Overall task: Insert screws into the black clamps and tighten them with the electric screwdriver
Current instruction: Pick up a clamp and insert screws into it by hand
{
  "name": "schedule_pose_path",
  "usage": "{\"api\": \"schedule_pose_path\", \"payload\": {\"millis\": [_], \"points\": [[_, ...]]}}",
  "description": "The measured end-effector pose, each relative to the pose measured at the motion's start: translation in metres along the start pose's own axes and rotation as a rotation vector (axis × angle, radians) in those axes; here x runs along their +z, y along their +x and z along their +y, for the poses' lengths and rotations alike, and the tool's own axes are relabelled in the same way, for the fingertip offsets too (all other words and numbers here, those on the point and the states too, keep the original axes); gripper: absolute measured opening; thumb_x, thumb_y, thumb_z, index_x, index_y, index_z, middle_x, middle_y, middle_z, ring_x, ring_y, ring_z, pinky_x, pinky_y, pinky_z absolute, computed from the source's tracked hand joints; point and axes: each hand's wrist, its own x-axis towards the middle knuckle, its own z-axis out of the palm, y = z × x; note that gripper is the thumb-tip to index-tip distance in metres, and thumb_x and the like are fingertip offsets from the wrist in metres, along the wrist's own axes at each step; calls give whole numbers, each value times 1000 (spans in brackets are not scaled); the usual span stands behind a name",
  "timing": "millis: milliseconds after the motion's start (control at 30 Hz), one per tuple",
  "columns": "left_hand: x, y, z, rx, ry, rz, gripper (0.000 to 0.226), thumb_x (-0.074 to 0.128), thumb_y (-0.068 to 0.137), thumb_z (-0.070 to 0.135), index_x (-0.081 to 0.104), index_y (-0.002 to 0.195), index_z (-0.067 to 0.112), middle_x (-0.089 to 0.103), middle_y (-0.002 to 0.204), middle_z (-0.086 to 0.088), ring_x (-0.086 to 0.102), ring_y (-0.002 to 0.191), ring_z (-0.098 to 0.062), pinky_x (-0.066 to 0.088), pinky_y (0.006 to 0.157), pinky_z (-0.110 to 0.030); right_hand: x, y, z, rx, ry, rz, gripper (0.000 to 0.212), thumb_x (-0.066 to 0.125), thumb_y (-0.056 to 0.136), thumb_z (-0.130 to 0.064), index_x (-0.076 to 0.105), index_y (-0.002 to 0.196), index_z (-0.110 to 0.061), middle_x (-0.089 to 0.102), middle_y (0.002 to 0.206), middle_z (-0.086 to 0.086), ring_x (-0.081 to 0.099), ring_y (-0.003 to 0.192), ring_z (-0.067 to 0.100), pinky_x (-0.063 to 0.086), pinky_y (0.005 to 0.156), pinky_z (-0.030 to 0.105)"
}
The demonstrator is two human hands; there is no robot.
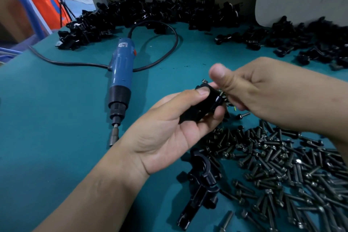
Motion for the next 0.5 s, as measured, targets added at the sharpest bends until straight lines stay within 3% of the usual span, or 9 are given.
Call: {"api": "schedule_pose_path", "payload": {"millis": [33,100,167,233,367,433,500], "points": [[0,0,0,0,-11,5,23,65,90,8,74,108,-4,70,113,-16,68,100,-23,59,86,-28,-2,-2,1,0,7,-13,73,18,72,-88,61,86,-31,53,46,-9,42,34,8,37,39,17],[0,1,0,9,-12,26,23,66,88,9,76,104,-4,72,109,-14,69,94,-20,59,83,-27,-3,-5,2,-27,43,-14,46,29,78,-79,58,92,-47,69,63,-14,61,48,17,50,48,33],[0,0,-1,11,1,36,24,67,88,10,77,104,-4,72,106,-14,70,91,-20,60,81,-26,-5,-9,0,-53,56,-8,25,41,82,-63,57,95,-49,70,67,-17,62,50,13,48,45,27],[0,0,-2,18,27,33,25,66,89,9,76,106,-4,71,107,-14,69,94,-21,60,81,-26,-4,-8,-2,-50,7,-12,27,40,81,-62,59,91,-45,66,61,-18,51,41,3,37,38,18],[0,0,-3,27,92,21,25,67,89,10,75,109,-2,67,111,-15,64,100,-20,59,82,-26,-1,-4,-2,-9,47,-66,49,30,84,-72,70,82,-44,41,41,-10,34,33,5,28,36,17],[1,1,-3,18,78,5,26,67,90,10,74,111,-3,66,113,-17,64,99,-19,59,82,-26,-3,-4,-1,6,81,-74,55,23,81,-80,68,78,-50,46,43,-9,36,36,7,36,44,25],[0,1,-3,13,64,0,24,67,89,9,76,108,-2,69,112,-16,67,96,-19,59,81,-26,-5,-7,-1,12,99,-48,50,23,78,-81,63,86,-54,62,53,-11,50,40,9,47,51,35]]}}
